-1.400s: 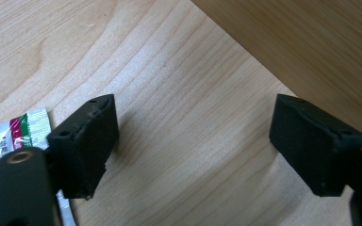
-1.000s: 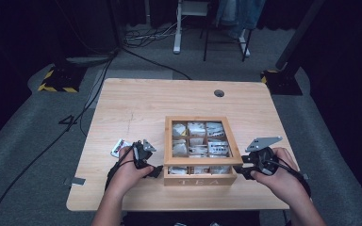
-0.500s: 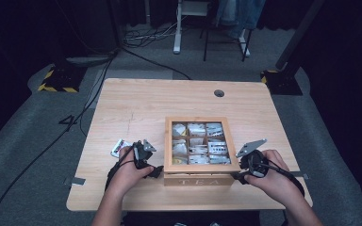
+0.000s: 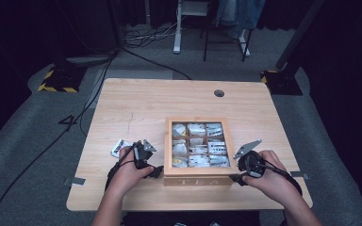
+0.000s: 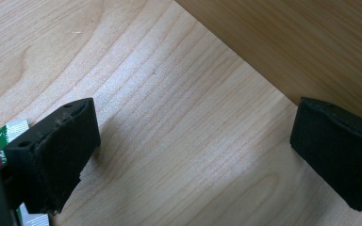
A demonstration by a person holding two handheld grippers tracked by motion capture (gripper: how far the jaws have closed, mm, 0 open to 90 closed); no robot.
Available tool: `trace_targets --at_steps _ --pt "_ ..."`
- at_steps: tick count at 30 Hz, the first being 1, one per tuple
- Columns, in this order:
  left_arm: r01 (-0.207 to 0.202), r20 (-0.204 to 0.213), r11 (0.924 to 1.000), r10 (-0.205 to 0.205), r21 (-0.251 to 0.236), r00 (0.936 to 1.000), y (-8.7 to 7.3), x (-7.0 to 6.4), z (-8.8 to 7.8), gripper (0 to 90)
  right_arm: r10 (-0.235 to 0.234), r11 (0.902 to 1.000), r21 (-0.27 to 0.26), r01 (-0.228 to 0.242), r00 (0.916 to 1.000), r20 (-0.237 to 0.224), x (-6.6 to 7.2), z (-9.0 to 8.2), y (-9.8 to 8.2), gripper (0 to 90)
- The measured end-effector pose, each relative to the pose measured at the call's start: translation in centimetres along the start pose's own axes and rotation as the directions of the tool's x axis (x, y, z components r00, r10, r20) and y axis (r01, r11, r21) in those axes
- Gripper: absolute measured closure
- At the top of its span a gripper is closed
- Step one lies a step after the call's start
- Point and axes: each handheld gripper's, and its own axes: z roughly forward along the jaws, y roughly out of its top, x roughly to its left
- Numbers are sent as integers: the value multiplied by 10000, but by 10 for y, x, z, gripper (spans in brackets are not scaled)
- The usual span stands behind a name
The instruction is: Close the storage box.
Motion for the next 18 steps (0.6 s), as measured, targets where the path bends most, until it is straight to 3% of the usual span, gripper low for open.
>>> trace_targets --at_steps 13,18 --pt "-18 -13 10000 18 -46 10000 0 0 0 25 -13 9999 161 17 9997 -244 -2 5 -1 505" --pt "7 39 9999 -6 -155 10000 -2 0 0 24 -133 9998 -152 126 9989 -449 -7 4 -5 400"
